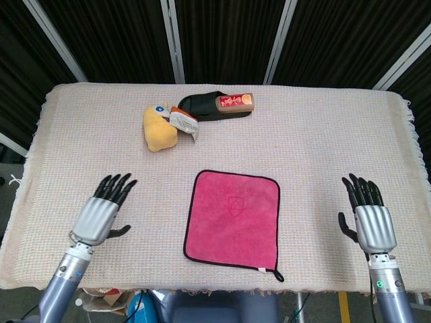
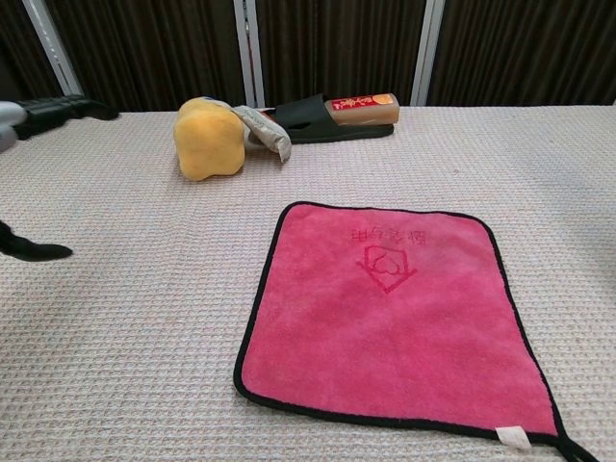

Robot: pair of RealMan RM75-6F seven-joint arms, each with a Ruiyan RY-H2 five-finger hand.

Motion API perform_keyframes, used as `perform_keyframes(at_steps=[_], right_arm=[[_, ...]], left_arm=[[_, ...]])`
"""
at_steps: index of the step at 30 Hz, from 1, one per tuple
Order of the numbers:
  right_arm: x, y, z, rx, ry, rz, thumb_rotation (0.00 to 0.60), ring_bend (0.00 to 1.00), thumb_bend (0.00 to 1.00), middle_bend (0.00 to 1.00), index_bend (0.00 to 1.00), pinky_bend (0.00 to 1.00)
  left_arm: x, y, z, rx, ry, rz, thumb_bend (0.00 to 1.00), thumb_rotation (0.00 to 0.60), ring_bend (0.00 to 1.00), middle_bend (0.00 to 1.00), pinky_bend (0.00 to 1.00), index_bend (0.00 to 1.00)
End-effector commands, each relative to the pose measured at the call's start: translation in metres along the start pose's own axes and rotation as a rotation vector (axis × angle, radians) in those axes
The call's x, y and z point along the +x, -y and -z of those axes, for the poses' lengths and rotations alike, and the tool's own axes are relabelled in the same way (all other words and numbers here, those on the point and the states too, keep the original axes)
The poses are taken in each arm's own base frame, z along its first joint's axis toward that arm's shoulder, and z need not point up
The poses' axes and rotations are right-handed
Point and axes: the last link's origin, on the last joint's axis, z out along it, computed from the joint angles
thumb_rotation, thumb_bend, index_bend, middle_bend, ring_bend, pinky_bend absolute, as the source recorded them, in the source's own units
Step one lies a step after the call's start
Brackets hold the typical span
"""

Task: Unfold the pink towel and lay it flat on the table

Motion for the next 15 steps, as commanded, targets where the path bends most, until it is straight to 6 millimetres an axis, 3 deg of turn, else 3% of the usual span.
perform_keyframes(at_steps=[1,7,15], right_arm=[[0.0,-0.001,0.004,0.004,0.019,0.018,0.6,0.0,0.47,0.05,0.01,0.06],[0.001,-0.012,0.018,-0.018,0.05,0.064,0.6,0.0,0.45,0.05,0.01,0.06],[0.006,-0.01,0.025,-0.002,0.038,0.06,0.6,0.0,0.45,0.05,0.01,0.06]], left_arm=[[0.018,0.041,0.032,0.094,-0.1,-0.02,0.03,0.6,0.0,0.0,0.0,0.0],[0.033,0.097,0.076,0.244,-0.146,-0.101,0.03,0.6,0.0,0.0,0.0,0.0],[0.041,0.129,0.119,0.323,-0.142,-0.141,0.03,0.6,0.0,0.0,0.0,0.0]])
